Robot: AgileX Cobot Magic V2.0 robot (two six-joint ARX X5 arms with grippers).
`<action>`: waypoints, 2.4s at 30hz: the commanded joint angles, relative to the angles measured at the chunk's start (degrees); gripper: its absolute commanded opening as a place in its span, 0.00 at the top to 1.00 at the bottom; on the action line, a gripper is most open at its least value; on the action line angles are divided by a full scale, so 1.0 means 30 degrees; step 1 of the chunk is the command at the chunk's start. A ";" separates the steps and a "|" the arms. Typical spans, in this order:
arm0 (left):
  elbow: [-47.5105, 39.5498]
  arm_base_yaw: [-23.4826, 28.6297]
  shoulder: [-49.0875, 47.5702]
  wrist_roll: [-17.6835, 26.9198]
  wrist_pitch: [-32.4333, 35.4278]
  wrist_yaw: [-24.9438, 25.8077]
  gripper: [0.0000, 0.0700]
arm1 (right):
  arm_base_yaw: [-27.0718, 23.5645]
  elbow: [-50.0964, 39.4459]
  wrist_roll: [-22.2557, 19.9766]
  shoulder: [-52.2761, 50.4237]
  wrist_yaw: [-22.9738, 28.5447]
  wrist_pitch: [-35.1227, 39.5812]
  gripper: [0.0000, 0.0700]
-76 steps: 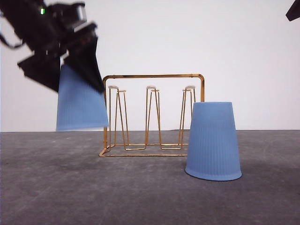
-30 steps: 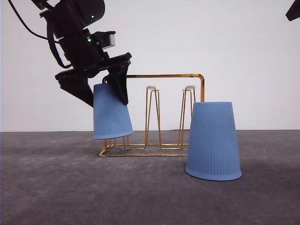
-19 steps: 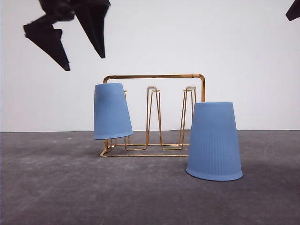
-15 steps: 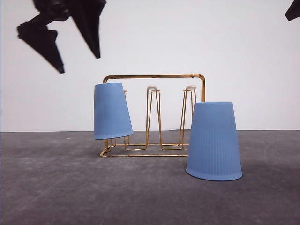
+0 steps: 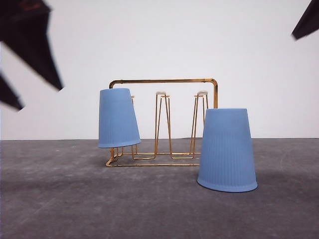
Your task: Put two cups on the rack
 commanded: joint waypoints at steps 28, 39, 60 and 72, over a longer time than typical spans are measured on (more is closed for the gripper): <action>-0.1398 -0.0030 -0.2905 -0.1771 0.0361 -0.0177 0.34 | 0.3312 0.0197 0.1589 1.4494 0.0255 1.0435 0.25; -0.1398 -0.0036 -0.2905 -0.1771 0.0361 -0.0185 0.34 | 0.3133 0.4166 0.2712 1.3690 0.0344 0.3287 0.47; -0.1398 -0.0029 -0.2898 -0.1764 0.0452 -0.0688 0.34 | 0.2641 1.1854 0.1556 1.5400 0.3519 0.3081 0.47; -0.1398 -0.0029 -0.2898 -0.1771 0.1206 -0.0688 0.34 | 0.2523 1.1854 0.1573 2.0116 0.3354 0.4636 0.45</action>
